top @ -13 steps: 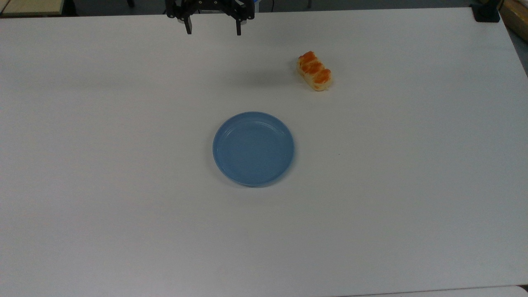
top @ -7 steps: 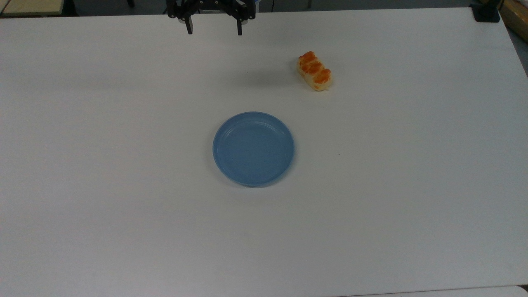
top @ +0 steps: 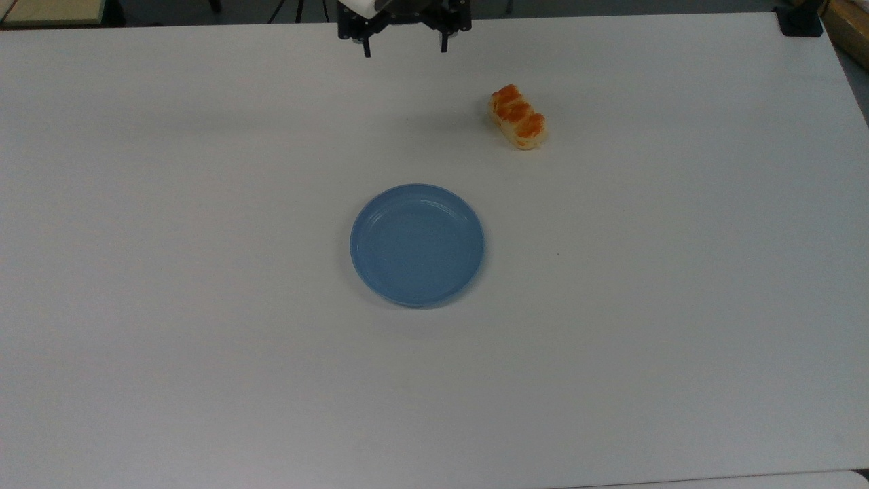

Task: Put the bread on a plate
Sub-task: 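Move the open gripper over the bread roll and lower it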

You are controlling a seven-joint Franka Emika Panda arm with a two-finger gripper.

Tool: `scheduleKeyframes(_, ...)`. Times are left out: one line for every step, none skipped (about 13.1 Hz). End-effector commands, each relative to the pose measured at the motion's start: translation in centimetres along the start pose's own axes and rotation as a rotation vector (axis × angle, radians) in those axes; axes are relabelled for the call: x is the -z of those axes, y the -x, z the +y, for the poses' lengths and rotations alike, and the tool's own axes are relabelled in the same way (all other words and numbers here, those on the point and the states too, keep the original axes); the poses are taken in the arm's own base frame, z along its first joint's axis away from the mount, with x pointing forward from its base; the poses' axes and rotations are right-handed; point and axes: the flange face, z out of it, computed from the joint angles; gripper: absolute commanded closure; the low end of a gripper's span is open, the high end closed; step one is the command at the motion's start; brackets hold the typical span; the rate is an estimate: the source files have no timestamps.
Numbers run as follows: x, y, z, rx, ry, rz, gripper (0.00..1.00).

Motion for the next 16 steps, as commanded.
scheduleKeyframes(-3.1, 1.5, -5.6, 0.112, -0.019, -0.102, 0.0)
scheduleKeyframes(-4.4, 1.8, -7.3, 0.136, -0.052, -0.126, 0.0)
scheduleKeyframes(-5.8, 1.9, -8.9, 0.163, -0.06, -0.148, 0.0)
scheduleKeyframes(-6.9, 1.1, -9.8, 0.182, -0.057, -0.146, 0.0)
scheduleKeyframes(-7.5, 0.5, -9.9, 0.196, -0.059, -0.141, 0.0)
scheduleKeyframes(-8.2, 0.3, -9.9, 0.211, -0.05, -0.144, 0.0)
scheduleKeyframes(-9.0, 0.4, -10.2, 0.227, -0.044, -0.15, 0.0)
scheduleKeyframes(-10.3, 0.5, -11.8, 0.256, -0.038, -0.148, 0.0)
scheduleKeyframes(-11.7, 0.6, -12.5, 0.268, -0.017, -0.159, 0.0)
scheduleKeyframes(-13.6, 0.6, -14.0, 0.294, 0.007, -0.172, 0.0)
scheduleKeyframes(-14.6, 0.4, -14.7, 0.305, 0.013, -0.18, 0.0)
scheduleKeyframes(-15.6, 0.2, -15.1, 0.31, 0.015, -0.198, 0.0)
scheduleKeyframes(-17.4, 0.2, -16.4, 0.332, 0.021, -0.211, 0.0)
scheduleKeyframes(-19.5, -0.1, -17.4, 0.318, 0.047, -0.192, 0.0)
scheduleKeyframes(-21.6, -0.3, -18.8, 0.299, 0.098, -0.171, 0.0)
scheduleKeyframes(-23.4, -0.6, -19.3, 0.285, 0.137, -0.172, 0.0)
